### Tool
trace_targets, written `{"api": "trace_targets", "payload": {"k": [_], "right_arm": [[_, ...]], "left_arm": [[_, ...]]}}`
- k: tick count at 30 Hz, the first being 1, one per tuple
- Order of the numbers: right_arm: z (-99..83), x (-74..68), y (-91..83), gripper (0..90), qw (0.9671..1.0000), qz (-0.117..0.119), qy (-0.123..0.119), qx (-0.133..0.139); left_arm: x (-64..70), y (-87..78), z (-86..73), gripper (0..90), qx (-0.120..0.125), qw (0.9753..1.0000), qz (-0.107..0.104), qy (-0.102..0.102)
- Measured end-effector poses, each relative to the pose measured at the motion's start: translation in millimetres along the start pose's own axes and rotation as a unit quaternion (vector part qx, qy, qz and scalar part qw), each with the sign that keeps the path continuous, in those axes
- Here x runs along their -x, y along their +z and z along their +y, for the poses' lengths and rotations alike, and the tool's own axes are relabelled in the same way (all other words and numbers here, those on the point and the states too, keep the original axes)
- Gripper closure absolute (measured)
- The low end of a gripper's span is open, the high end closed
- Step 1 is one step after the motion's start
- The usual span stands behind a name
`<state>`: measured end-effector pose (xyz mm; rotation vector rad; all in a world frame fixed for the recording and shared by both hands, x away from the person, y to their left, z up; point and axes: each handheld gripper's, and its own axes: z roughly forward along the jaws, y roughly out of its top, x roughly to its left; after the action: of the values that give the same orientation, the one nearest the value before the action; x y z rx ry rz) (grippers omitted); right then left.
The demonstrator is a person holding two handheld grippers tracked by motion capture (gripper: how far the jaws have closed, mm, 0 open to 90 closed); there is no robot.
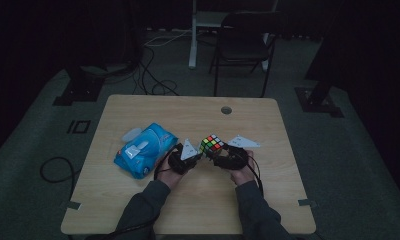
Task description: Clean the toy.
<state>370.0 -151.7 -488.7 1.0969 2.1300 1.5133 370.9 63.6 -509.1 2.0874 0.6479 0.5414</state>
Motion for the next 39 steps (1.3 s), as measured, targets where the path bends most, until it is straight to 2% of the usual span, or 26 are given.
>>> {"api": "trace_targets", "payload": {"k": [7, 18, 27, 32, 39], "right_arm": [[0.6, 0.3, 0.1, 34.2, 1.0000, 0.002, 0.003, 0.002], [1.1, -0.6, 0.9, 34.2, 1.0000, 0.002, 0.004, 0.002], [2.7, -0.7, 0.9, 34.2, 1.0000, 0.001, 0.002, 0.001], [1.1, 1.2, -0.5, 34.2, 1.0000, -0.001, 0.004, 0.001], [-1.1, 4.2, -1.4, 34.2, 1.0000, -0.008, 0.006, -0.001]], "left_arm": [[2.6, 2.9, 0.7, 84.7, 0.004, 0.9999, -0.011, 0.003], [15.5, 6.5, 1.5, 84.6, 0.006, 0.9991, -0.035, 0.025], [32.7, 3.2, 4.5, 84.5, 0.007, 0.9976, -0.039, 0.057], [33.4, -1.1, 2.5, 84.4, 0.009, 0.9977, -0.037, 0.056], [26.0, -9.8, -0.2, 84.4, 0.013, 0.9987, -0.026, 0.043]]}}
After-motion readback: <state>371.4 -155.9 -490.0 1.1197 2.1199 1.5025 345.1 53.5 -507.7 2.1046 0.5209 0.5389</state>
